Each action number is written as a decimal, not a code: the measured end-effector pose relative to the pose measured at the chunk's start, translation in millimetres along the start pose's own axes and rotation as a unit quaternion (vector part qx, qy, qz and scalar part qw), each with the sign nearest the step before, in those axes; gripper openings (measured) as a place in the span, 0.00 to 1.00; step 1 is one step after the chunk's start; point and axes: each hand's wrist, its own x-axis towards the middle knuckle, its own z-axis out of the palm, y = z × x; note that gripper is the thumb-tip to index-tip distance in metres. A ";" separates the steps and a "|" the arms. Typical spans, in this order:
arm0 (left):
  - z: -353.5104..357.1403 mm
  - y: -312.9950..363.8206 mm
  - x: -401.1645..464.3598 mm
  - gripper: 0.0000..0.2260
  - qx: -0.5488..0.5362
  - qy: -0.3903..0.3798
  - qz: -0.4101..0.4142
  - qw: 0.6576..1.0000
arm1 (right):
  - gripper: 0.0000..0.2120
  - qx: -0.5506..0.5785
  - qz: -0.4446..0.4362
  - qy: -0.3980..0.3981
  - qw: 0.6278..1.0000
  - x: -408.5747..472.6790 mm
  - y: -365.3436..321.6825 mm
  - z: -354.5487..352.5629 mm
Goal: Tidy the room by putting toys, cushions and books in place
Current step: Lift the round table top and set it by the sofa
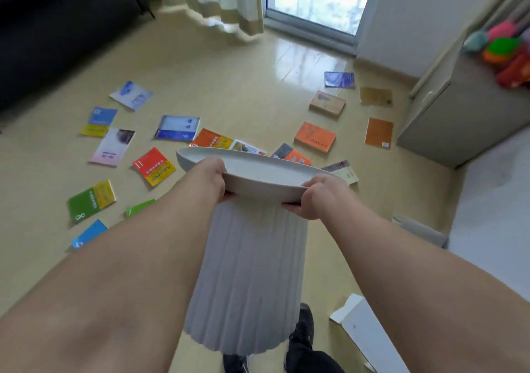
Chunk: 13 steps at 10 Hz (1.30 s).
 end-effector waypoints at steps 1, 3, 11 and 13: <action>11.8 31.0 -41.4 0.07 -0.037 -0.028 0.054 0.997 | 0.06 0.211 0.074 0.008 0.975 -22.5 -61.0 -5.0; 39.6 95.2 -78.8 0.08 -0.102 -0.041 0.147 0.983 | 0.07 0.222 -0.041 -0.029 0.974 -53.8 -166.5 7.6; 154.1 408.7 -32.0 0.08 -0.227 -0.107 0.296 0.922 | 0.08 0.124 -0.174 0.034 0.976 -29.6 -449.6 166.9; 153.6 467.6 -8.1 0.08 -0.287 -0.073 0.282 0.913 | 0.04 0.090 -0.172 -0.022 0.981 -3.6 -500.5 220.4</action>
